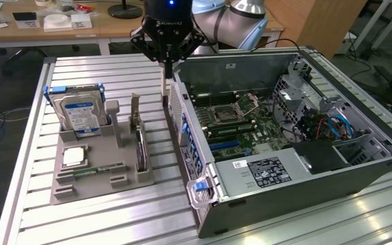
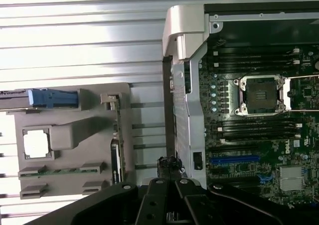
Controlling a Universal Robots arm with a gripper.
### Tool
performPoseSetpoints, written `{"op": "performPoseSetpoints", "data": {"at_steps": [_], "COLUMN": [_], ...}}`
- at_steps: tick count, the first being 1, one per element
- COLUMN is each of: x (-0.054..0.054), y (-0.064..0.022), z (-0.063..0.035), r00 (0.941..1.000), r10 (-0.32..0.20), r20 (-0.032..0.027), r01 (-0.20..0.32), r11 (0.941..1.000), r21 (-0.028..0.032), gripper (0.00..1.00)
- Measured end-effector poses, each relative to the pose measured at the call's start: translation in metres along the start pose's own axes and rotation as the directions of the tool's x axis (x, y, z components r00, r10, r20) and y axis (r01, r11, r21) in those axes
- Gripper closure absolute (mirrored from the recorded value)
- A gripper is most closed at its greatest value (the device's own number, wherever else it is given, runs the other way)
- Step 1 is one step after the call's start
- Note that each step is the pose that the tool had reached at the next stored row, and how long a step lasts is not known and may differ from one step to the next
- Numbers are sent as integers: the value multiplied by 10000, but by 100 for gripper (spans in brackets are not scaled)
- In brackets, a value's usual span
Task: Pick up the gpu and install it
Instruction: 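Reach for the gpu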
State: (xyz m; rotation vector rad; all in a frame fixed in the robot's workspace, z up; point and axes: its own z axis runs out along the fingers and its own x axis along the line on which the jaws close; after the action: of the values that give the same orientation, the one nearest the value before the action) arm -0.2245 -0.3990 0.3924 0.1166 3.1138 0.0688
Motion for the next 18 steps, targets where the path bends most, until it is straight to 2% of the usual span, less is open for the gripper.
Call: {"op": "performPoseSetpoints", "data": {"at_steps": [18], "x": [427], "y": [-39], "z": [-10], "r00": [10000], "r10": [0], "r20": [1], "r01": [0], "r11": [10000], "r21": [-1], "gripper": [89]}}
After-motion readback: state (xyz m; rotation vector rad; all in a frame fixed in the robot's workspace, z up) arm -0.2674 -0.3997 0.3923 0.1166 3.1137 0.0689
